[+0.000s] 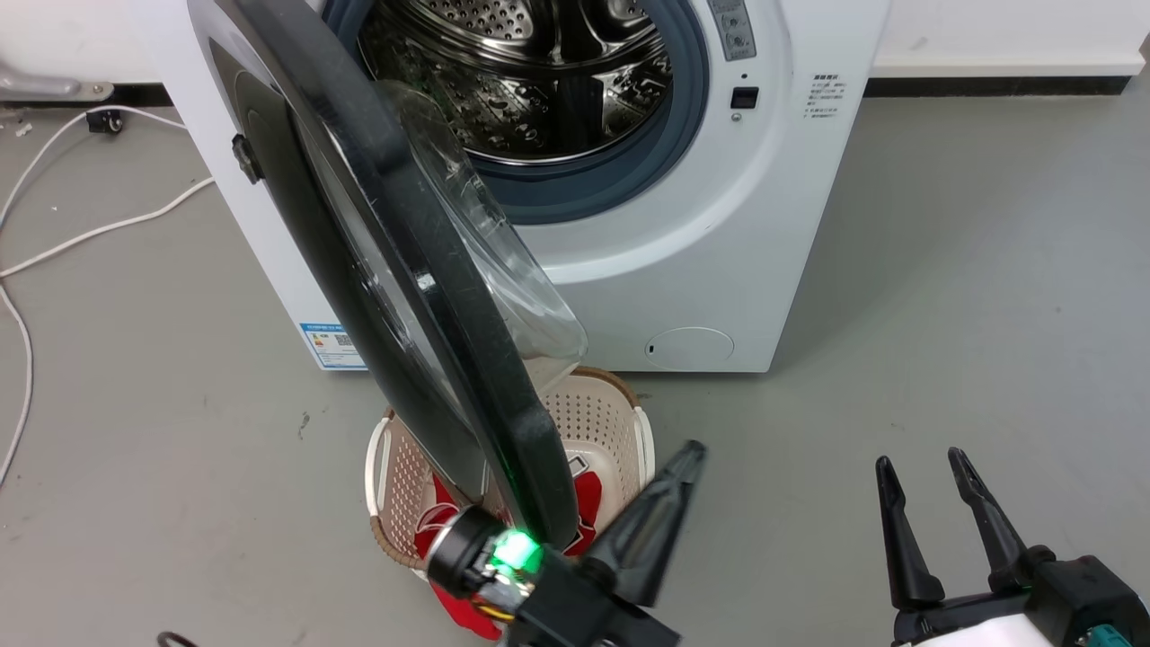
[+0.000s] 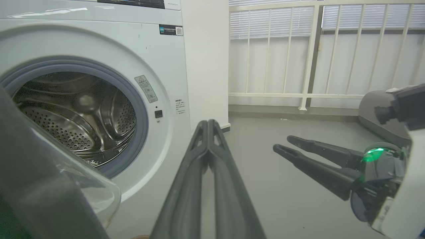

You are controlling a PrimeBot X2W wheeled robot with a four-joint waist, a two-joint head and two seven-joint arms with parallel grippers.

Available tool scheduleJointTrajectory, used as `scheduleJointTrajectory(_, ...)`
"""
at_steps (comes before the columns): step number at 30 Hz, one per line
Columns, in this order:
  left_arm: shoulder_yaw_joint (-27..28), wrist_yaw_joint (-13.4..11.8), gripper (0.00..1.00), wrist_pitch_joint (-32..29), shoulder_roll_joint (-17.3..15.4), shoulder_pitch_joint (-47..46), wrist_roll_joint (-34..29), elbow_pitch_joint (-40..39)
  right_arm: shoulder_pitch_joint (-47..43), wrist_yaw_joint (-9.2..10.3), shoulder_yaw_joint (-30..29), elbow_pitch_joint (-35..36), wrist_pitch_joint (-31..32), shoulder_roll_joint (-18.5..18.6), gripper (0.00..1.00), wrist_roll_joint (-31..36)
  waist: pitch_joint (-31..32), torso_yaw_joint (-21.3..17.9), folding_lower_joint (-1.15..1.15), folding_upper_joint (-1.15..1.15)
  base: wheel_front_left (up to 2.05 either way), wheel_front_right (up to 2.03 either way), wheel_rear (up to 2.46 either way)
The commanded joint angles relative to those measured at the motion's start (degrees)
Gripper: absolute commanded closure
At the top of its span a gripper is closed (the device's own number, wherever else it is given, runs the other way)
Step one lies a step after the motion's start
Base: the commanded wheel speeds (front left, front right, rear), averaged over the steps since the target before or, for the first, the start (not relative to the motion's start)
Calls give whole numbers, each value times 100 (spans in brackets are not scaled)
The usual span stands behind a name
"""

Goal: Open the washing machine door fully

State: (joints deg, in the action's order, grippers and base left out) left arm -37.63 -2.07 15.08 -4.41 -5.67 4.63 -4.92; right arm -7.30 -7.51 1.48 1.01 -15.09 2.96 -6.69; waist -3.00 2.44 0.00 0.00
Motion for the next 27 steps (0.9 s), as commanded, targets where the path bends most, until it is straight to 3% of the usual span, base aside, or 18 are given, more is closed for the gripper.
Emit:
scheduleJointTrajectory(1,175,-53,100,13,5,97,71,84,57,4,-9,-30,-10,-15,0,-33,-45,14,0,0,0,0,0)
scheduleJointTrajectory(15,1062,88,100,13,16,74,16,682,215,4,21,-114,-10,-15,0,-63,-309,91,0,0,0,0,0)
scheduleJointTrajectory(27,1642,-36,100,-7,19,405,-48,510,81,4,58,-201,-10,-15,0,-75,-283,747,0,0,0,0,0)
